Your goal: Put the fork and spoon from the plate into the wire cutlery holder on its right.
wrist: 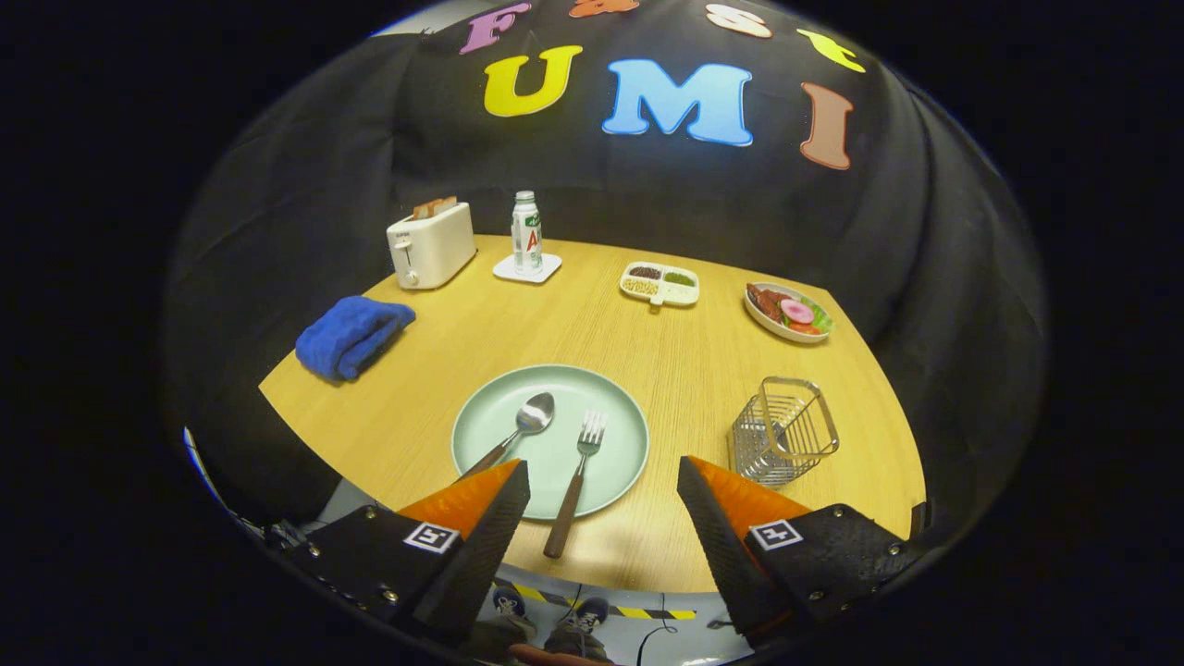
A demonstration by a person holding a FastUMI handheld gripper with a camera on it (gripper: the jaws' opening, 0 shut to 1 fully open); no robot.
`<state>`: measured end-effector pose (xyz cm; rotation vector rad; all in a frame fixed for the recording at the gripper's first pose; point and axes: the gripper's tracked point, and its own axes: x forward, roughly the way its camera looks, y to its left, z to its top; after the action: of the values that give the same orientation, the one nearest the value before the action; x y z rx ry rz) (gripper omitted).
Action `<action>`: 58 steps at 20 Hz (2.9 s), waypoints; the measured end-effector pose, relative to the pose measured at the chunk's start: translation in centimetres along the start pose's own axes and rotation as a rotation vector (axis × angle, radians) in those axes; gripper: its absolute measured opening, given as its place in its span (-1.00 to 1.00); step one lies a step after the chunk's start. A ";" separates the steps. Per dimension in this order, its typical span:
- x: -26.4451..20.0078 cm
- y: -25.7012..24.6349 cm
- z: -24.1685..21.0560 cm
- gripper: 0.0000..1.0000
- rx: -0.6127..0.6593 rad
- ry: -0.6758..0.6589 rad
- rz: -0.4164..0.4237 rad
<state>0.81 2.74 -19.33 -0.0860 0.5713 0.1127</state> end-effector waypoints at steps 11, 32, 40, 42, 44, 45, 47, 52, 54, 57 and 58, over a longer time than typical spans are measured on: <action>3.3 1.6 -5.5 0.78 0.045 0.217 0.046; 2.1 -1.8 -5.4 -0.96 -0.053 0.407 0.111; -5.5 -8.7 -1.7 -0.96 -0.128 0.535 0.177; -6.8 -11.0 -1.4 -0.96 -0.120 0.569 0.152; -7.4 -13.9 -1.3 -0.96 -0.129 0.593 0.094; -7.5 -15.3 -1.2 -0.96 -0.133 0.601 0.063; -7.7 -17.2 -1.2 -0.96 -0.123 0.627 0.033; -7.5 -19.6 -1.1 -0.96 -0.060 0.732 0.025; -6.9 -20.3 -1.1 -0.96 -0.069 0.773 0.016; -5.8 -20.0 -1.2 -0.96 -0.063 0.829 0.051; -5.4 -19.9 -1.1 -0.96 -0.057 0.849 0.058</action>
<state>-1.71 -17.55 -16.33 -0.1745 1.4187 0.1476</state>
